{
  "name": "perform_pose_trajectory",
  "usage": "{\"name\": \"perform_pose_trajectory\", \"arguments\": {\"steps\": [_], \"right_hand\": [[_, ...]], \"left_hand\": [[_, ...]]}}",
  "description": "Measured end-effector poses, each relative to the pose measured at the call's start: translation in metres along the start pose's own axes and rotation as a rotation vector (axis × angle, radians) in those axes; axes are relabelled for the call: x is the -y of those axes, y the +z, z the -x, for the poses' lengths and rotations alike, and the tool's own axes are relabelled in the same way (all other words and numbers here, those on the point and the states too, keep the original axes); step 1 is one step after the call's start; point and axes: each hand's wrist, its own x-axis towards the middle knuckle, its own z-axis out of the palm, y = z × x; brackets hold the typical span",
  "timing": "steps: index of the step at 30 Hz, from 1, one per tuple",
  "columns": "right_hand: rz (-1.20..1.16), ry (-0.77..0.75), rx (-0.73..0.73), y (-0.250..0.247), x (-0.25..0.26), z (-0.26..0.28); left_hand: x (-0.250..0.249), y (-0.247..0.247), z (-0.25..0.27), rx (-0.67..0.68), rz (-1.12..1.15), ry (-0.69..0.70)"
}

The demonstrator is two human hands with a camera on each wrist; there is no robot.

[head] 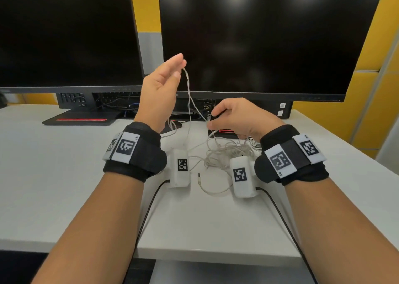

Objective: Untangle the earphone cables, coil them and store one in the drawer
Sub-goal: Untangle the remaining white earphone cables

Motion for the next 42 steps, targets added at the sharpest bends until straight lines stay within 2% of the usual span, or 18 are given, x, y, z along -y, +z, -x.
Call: {"name": "perform_pose_trajectory", "arguments": {"steps": [4,8,12,16,19,25,28,30,32,34,37,42], "right_hand": [[0.034,-0.035,0.095,0.006,0.004,0.001],[-0.046,-0.097,0.023,0.009,0.007,0.001],[-0.174,-0.159,-0.021,0.007,0.009,0.0],[-0.183,-0.159,-0.126,-0.006,0.014,-0.002],[-0.197,-0.154,-0.172,-0.019,0.018,-0.002],[0.049,-0.044,-0.082,-0.021,0.016,-0.006],[-0.115,-0.018,-0.145,-0.023,0.017,-0.004],[-0.233,-0.017,-0.175,-0.03,0.026,0.002],[-0.303,-0.028,-0.169,-0.037,0.035,0.007],[-0.288,-0.042,-0.147,-0.04,0.043,0.01],[-0.273,-0.058,-0.108,-0.039,0.05,0.015],[-0.462,-0.027,-0.062,-0.037,0.052,0.028]], "left_hand": [[-0.01,0.005,0.005,0.138,0.072,0.055],[-0.02,0.01,0.007,0.284,0.062,0.044],[-0.032,0.015,0.002,0.323,0.089,0.014],[-0.038,0.013,-0.009,0.195,0.049,-0.049],[-0.039,0.005,-0.015,0.072,0.027,-0.038],[-0.052,-0.009,-0.031,-0.158,0.143,0.026],[-0.051,-0.009,-0.036,-0.194,0.013,-0.054],[-0.048,-0.009,-0.035,-0.125,-0.213,-0.175],[-0.05,-0.008,-0.029,0.042,-0.416,-0.279],[-0.055,-0.003,-0.022,0.229,-0.489,-0.332],[-0.066,0.009,-0.011,0.411,-0.371,-0.377],[-0.064,0.02,0.004,0.501,-0.151,-0.386]]}}
